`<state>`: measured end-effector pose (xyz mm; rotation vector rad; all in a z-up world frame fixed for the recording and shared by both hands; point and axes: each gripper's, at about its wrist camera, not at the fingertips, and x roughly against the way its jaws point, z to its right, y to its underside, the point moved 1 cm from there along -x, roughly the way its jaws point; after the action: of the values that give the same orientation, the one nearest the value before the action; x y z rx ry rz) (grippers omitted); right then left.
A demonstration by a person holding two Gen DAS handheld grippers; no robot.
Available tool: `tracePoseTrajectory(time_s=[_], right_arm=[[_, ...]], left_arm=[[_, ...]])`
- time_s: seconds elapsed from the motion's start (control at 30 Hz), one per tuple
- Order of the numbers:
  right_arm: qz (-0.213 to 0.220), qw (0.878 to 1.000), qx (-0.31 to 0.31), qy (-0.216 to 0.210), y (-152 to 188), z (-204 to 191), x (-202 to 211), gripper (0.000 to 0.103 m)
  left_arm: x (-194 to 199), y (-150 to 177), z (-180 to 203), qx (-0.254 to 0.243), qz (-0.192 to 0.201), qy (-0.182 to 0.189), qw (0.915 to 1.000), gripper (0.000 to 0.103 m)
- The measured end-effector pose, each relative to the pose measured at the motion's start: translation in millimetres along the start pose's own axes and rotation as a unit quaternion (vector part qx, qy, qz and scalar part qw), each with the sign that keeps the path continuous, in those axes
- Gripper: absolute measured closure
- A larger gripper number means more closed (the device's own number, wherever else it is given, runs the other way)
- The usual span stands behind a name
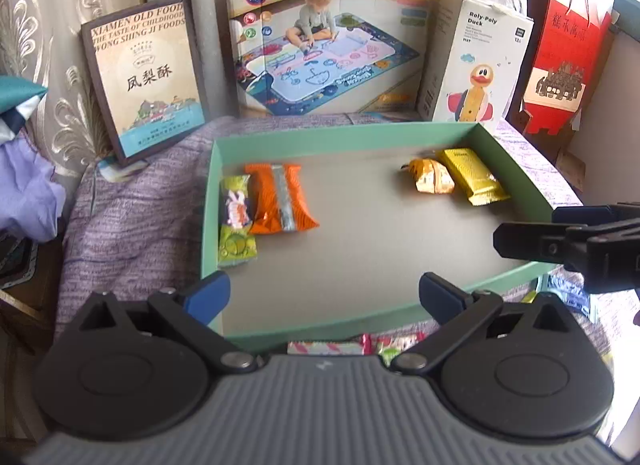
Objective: Organize snacks
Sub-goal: 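Grasp the pink-patterned WINSUN pack with the left gripper while the right grasps the red-orange chip bag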
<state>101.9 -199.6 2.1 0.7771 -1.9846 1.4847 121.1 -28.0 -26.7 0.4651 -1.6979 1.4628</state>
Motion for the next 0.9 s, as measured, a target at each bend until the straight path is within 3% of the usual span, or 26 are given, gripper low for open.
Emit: tracePoseTrajectory(time_s=[0.3, 0.4, 0.47, 0.53, 0.7, 0.83, 0.9], right_arm=[[-0.034, 0.998, -0.028, -0.038, 45.8, -11.1, 7.5, 0.000], [-0.042, 0.998, -0.033, -0.041, 58.5, -12.8, 6.2, 0.023], [-0.049, 0.997, -0.040, -0.045, 65.7, -11.8, 4.2, 0.055], [-0.062, 0.996, -0.047, -0.048, 70.6, -9.9, 0.4, 0.066], [-0.100, 0.994, -0.043, -0.031, 86.5, -4.3, -7.1, 0.066], [-0.101, 0.994, -0.045, -0.021, 96.1, 3.0, -1.0, 0.067], [-0.099, 0.994, -0.034, -0.017, 96.9, 1.0, 3.9, 0.062]], left_arm=[[-4.0, 54.2, -8.2, 0.028, -0.044, 0.004, 0.9986, 0.001], [-9.7, 61.5, -5.9, 0.030, -0.047, 0.016, 0.9983, 0.014], [-15.1, 62.6, -2.3, 0.026, -0.049, 0.028, 0.9981, 0.027], [-21.0, 63.2, 1.1, 0.024, -0.049, 0.043, 0.9976, 0.035], [-36.3, 69.7, 3.3, 0.017, -0.071, 0.032, 0.9968, 0.034], [-38.7, 82.3, -5.6, 0.019, -0.088, 0.037, 0.9952, 0.033], [-39.9, 88.0, -11.7, 0.022, -0.097, 0.034, 0.9945, 0.032]])
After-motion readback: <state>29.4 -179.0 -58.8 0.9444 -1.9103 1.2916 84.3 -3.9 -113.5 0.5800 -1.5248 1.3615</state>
